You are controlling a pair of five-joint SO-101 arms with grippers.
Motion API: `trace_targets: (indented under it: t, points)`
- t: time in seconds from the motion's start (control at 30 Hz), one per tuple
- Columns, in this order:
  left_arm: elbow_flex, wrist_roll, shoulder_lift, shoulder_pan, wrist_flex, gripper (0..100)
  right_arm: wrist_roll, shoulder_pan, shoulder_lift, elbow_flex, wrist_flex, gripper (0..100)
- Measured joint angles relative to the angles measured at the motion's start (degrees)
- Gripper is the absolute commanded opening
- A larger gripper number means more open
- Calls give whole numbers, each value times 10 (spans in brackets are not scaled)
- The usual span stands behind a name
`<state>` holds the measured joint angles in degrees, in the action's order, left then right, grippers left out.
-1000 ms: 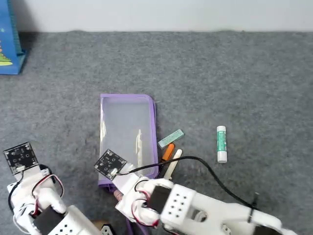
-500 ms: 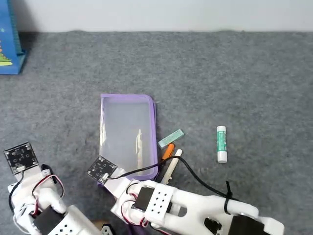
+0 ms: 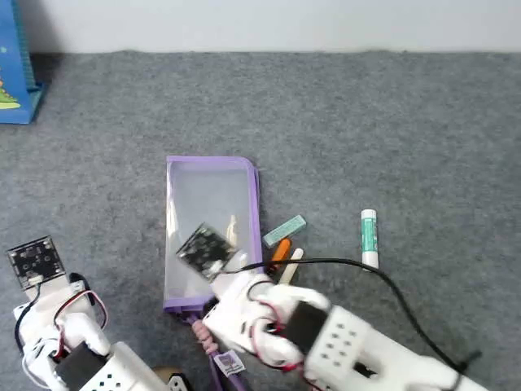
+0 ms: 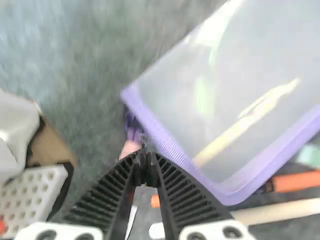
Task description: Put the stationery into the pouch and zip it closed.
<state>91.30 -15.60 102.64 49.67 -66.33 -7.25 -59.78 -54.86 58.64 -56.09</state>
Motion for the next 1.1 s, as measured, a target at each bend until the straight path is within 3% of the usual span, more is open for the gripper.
trace_targets:
  t: [0.27, 0.33, 0.57, 1.1]
  points:
    - [0, 0, 0, -86, -24, 223, 14, 9, -74, 0, -38, 9]
    - [-11, 0, -1, -75, -25, 224, 14, 9, -69, 0, -46, 25]
    - [-25, 21, 1, 5, -25, 224, -46, 9, 43, 0, -46, 236]
    - [-25, 28, 1, 17, -26, 224, -97, -131, 297, 0, 138, 236]
